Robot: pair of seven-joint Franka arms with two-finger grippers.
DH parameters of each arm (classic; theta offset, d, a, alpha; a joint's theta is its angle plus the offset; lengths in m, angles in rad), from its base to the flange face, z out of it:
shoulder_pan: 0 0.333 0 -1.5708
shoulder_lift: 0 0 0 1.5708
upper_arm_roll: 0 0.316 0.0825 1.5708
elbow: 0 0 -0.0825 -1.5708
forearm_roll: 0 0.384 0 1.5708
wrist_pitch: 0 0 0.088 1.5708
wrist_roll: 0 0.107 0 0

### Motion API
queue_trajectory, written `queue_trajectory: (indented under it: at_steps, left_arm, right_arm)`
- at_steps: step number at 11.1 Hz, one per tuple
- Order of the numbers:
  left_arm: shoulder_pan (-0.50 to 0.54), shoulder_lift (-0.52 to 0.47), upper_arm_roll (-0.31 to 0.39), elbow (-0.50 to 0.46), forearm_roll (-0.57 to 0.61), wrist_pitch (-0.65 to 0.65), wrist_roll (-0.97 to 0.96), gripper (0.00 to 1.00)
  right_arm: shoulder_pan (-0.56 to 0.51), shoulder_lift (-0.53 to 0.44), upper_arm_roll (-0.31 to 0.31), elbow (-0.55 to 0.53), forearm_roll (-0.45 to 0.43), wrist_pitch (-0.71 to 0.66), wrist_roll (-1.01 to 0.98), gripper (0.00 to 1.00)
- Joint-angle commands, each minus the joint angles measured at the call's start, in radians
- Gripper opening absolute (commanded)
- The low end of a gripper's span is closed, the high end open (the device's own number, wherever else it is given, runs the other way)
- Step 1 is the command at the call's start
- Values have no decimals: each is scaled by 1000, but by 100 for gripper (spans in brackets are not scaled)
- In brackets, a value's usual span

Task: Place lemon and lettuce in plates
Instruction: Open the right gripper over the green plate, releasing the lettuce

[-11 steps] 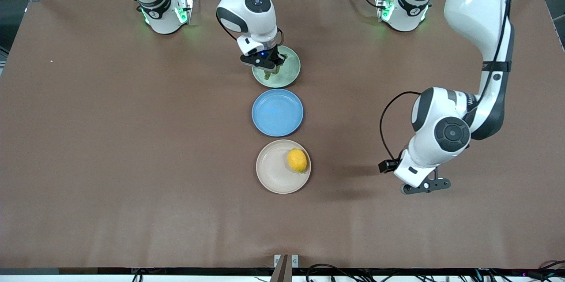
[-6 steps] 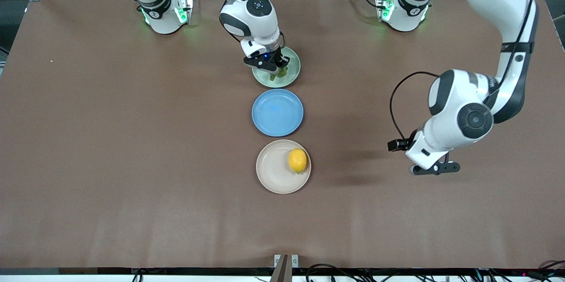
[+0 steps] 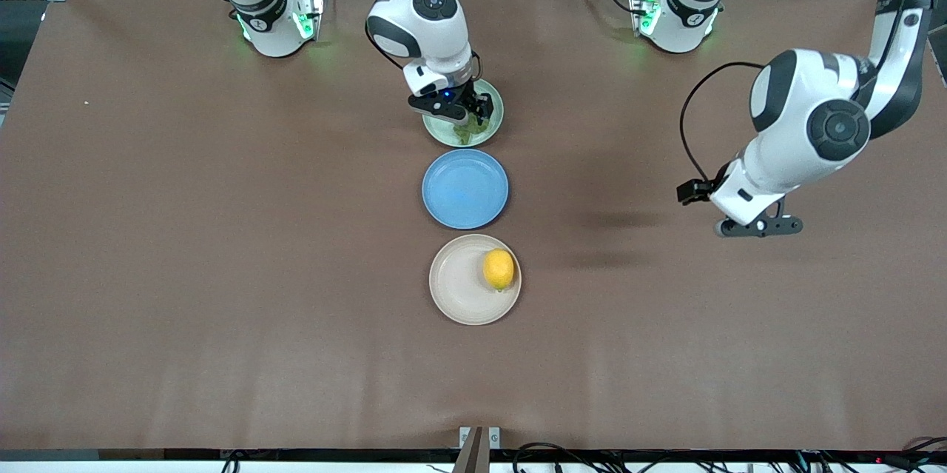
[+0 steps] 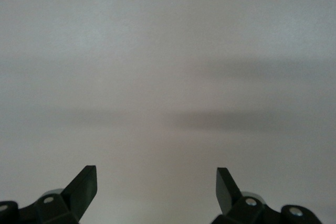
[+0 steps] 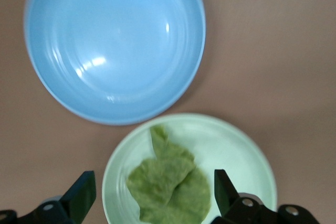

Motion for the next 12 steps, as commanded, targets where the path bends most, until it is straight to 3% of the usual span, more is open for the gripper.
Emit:
queue_trajectory:
  at_steps: [1,4,6,8,11,12]
  left_arm:
    - [-7,-143,19,-75,9,6,15,100]
    - [-15,-197,30,-6,-7,6,2,100]
    - [-21,-209,73,40,-9,3,21,100]
    - [-84,-255,128,88,-17,-148,46,100]
    - [-91,-260,133,184,-34,-314,135,100]
    - [-91,-262,133,227,-34,-356,143,100]
  right_arm:
    - [-137,-223,48,-19,83,-170,-172,100]
    - [-304,-421,51,3,296,-377,-552,100]
    - [-403,-481,49,72,306,-516,-695,100]
    - [-493,-492,40,189,305,-663,-833,100]
    - [-512,-492,-116,316,295,-771,-1044,100]
    - [-518,-489,-199,377,295,-817,-1150,100]
